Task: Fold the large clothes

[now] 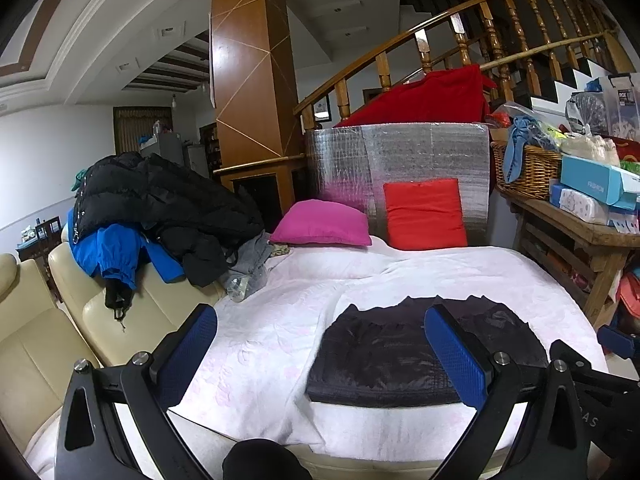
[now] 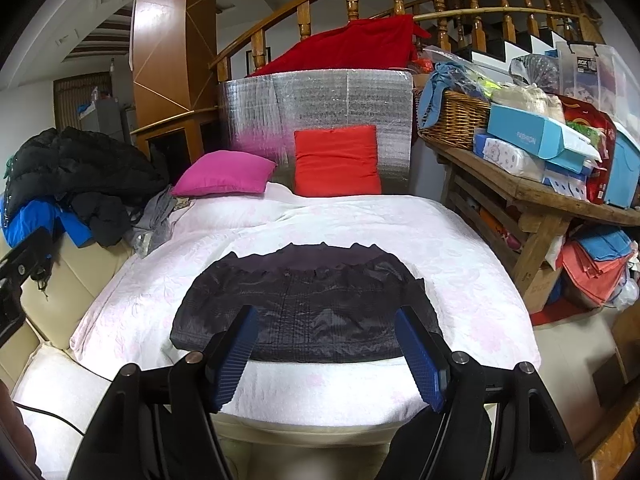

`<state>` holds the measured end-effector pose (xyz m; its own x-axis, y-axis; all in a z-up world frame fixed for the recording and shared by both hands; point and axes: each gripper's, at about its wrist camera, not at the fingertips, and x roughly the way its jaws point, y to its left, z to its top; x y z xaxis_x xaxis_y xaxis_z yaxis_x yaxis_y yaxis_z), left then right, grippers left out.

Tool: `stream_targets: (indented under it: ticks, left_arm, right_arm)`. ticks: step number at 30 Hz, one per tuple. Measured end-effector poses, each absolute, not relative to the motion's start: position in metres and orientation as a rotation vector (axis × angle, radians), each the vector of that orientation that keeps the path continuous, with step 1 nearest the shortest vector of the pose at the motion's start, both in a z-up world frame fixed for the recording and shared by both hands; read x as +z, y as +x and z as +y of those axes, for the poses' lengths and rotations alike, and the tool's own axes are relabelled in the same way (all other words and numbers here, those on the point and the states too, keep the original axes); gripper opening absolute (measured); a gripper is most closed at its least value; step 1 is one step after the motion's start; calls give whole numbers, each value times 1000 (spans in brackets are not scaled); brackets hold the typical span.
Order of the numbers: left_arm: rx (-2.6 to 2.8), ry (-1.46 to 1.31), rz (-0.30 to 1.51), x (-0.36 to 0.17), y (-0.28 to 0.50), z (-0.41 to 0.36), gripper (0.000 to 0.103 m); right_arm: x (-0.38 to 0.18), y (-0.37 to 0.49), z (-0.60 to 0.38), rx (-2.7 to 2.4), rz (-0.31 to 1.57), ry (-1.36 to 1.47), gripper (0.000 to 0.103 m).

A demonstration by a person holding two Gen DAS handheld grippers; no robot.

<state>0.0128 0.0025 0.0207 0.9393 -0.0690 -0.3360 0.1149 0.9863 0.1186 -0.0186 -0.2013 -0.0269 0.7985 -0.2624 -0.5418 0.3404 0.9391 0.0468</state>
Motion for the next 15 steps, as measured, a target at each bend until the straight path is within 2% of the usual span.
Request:
stream_targets:
  ticks: [11, 15]
  left_arm:
    - [-112, 145, 391, 7, 46, -1, 103]
    - [-248, 88, 407, 12, 86, 14, 103]
  right_arm:
    - [-36, 18, -213, -346, 595, 142, 74]
    - [-36, 48, -247, -346, 612, 164, 74]
